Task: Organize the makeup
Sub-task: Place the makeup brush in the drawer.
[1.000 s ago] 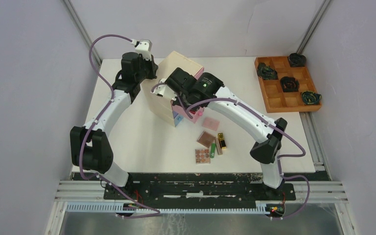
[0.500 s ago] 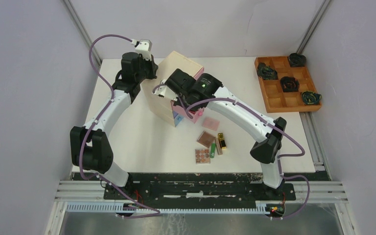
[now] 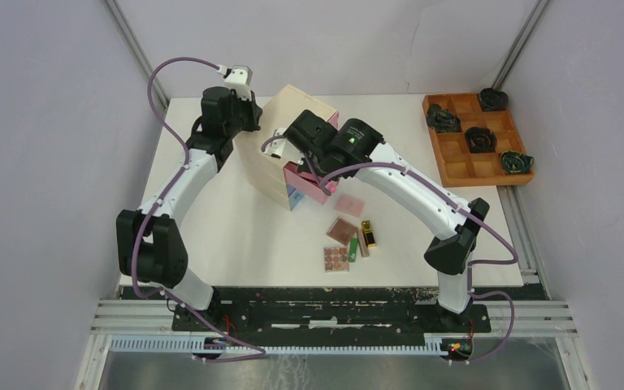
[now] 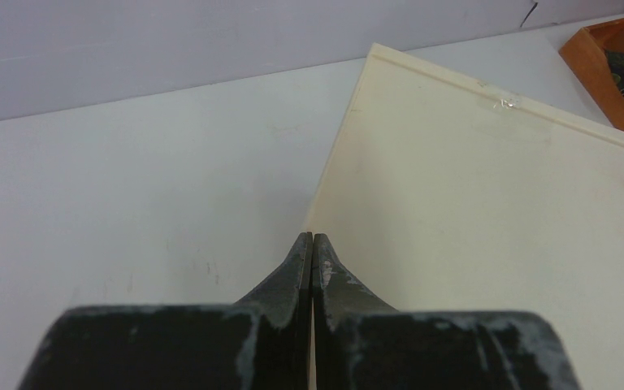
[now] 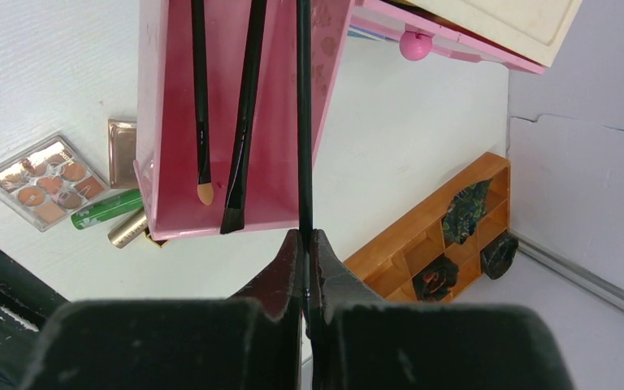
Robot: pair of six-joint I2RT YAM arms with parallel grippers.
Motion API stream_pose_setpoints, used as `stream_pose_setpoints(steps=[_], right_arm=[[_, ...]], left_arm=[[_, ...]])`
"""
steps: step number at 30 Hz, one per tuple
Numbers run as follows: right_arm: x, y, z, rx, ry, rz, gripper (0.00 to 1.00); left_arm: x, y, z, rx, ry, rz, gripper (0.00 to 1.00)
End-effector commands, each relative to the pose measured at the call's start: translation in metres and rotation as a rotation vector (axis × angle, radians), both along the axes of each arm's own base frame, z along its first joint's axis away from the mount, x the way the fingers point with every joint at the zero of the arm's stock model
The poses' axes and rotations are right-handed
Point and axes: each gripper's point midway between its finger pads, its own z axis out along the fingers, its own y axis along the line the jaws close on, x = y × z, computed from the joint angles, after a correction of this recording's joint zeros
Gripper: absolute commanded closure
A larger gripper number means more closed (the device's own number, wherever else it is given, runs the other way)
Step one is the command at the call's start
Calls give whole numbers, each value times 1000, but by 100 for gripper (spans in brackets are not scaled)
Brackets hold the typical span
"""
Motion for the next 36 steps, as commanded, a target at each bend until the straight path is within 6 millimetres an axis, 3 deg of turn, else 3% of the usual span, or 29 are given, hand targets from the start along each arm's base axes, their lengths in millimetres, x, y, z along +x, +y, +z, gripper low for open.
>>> stream_pose_setpoints(steps=[1,16,22,26,36], right_arm=[[-2,-6,7,-2,-7,6,99],[-1,-2,-12,-84,41,42,99],[3,2,-10,-74,30,44,98],[13,5,-7,-73,-13,20,90],[14,27,10,42,-36,68,90]], left_arm=[[-44,23,-102,76,367,55,97],[-43,23,-100,72,362,54,97],[-43,24,-101,72,365,55,97],[-43,24,-101,73,366,54,97],[-42,26,-100,73,362,60,97]])
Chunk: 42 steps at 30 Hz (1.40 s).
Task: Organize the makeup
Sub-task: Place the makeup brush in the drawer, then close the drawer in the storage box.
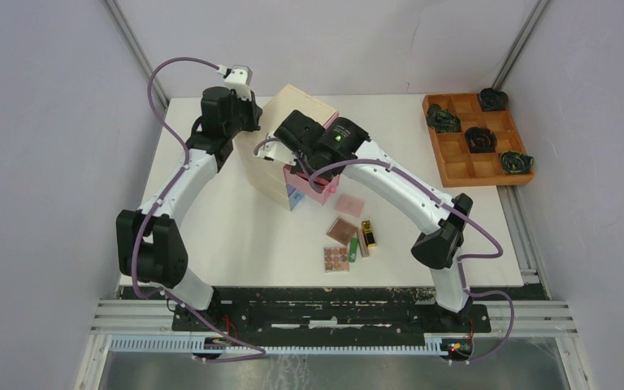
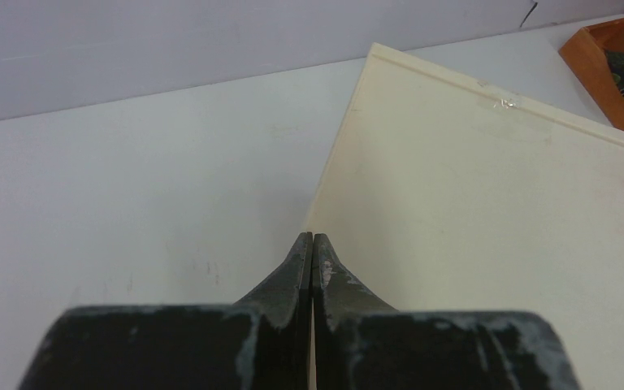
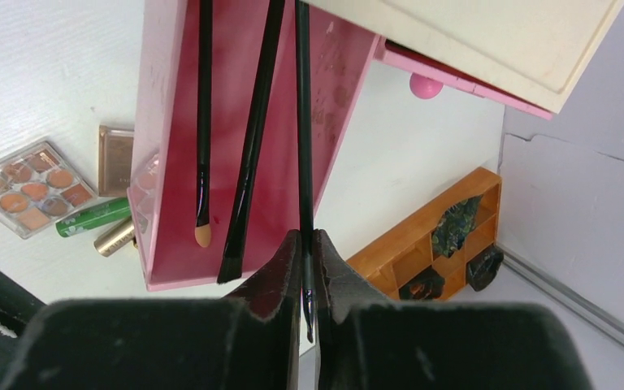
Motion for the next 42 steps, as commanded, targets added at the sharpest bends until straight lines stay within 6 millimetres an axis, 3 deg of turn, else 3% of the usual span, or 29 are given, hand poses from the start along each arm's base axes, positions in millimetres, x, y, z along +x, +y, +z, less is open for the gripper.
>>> stream_pose_setpoints(steps=[1,7,10,15,20,29,32,35,40,42], right_arm=[[3,19,27,125,-46,37,90],[-1,34,19,126,-19,76,90],[-1,39,15,121,-22,81,84],[6,39,20,136,-77,44,58],[9,35,44,221,-161,12,44],[0,2,111,413,-325,-95,44],[-8,-16,121,479,-357,-140,47],[-18,-37,109,502,-363,-187,60],[-31,-48,70,510,-306,-228,93],[-35,-49,54,505,-271,-246,99]], left_arm=[[-42,26,-99,73,362,60,97],[-42,27,-100,72,363,62,97],[-42,26,-99,72,361,61,97],[-42,26,-100,71,363,61,97],[-41,26,-99,71,362,61,97],[-39,31,-95,75,346,76,97],[-37,33,-90,80,336,86,97],[-36,35,-78,85,317,93,97],[-30,39,-33,100,242,102,97],[-29,39,-13,105,219,96,97]])
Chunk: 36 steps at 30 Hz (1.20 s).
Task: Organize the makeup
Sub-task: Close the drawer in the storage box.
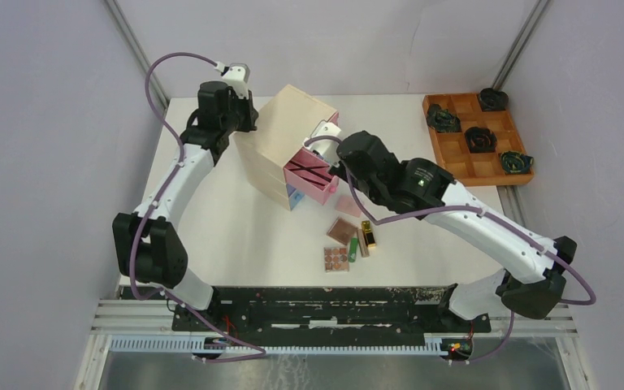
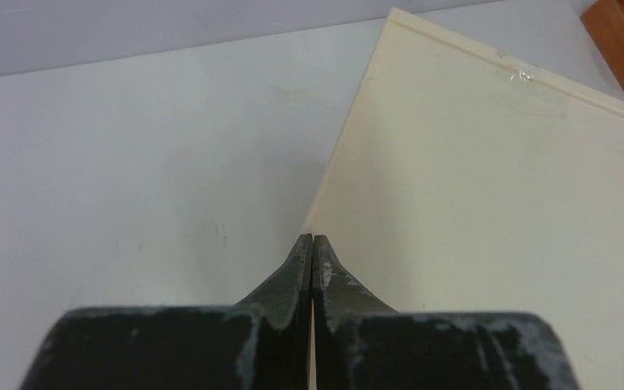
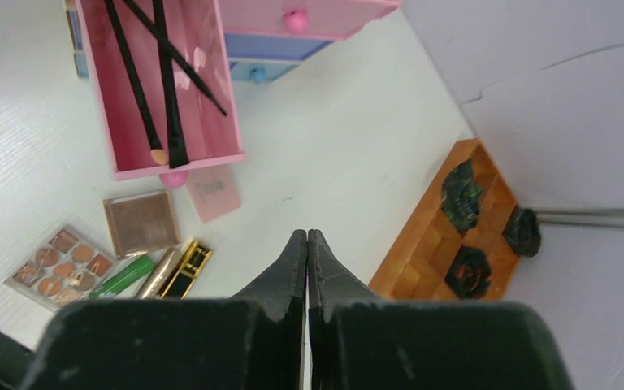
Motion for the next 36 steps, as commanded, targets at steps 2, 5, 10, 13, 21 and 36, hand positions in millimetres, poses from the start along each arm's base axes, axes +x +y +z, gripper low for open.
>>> stream_pose_setpoints(steps=[2,5,10,13,21,36], right_arm=[[-4,10,-36,75,71,-48,99],[-9,12,-55,98,111,-57,99],[-7,11,-76,115,134,-90,99],[-4,16,-81,136,157,-87,99],[4,31,-94,190,180,-85,99],[11,32,-116,232,214,-121,99]], left_arm=[[-23,29,0,82,135,63,97],[-31,20,22,41,94,21,97],[-44,4,34,1,75,-46,97],[-47,-5,42,-22,60,-75,97],[-50,-31,66,-44,23,-150,97],[-59,-73,14,-36,98,-226,97]])
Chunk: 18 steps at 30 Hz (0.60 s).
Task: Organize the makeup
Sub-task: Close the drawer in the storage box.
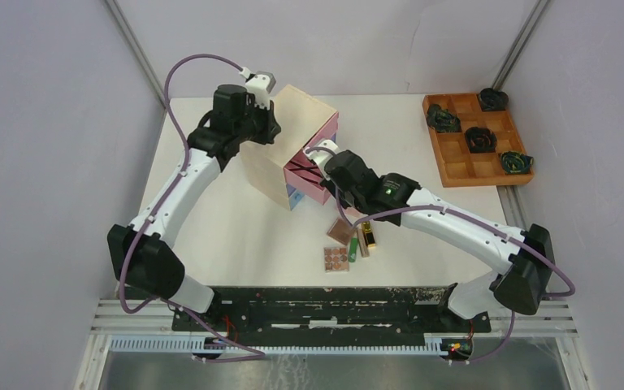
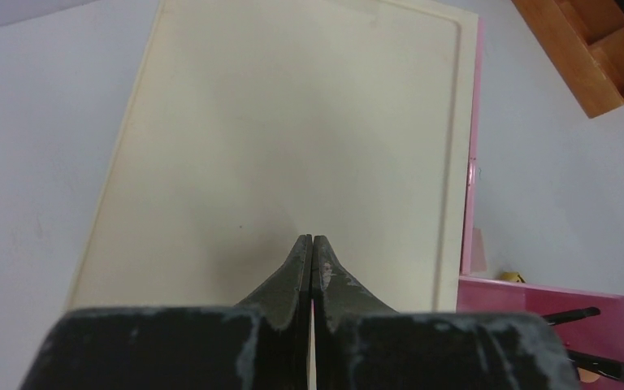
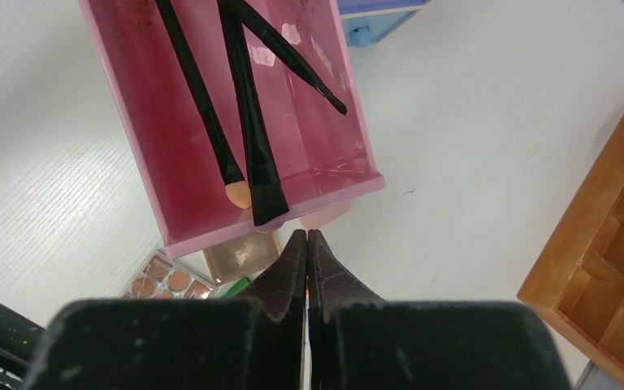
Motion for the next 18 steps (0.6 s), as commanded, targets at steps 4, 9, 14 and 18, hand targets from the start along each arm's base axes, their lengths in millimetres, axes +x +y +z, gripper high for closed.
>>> stream_pose_setpoints(steps=[4,9,14,18], right_arm=[[9,6,4,80,-14,-28,99],[17,11,5,97,-21,-32,100],[29,22,6,108,-30,-21,100],[46,29,10,126,-62,-35,99]], left_arm=[[3,-4,-30,-12,20,8,97],[-1,2,-54,11,52,29,97],[-4,5,-64,24,68,35,97],[-6,6,-68,29,73,38,97]])
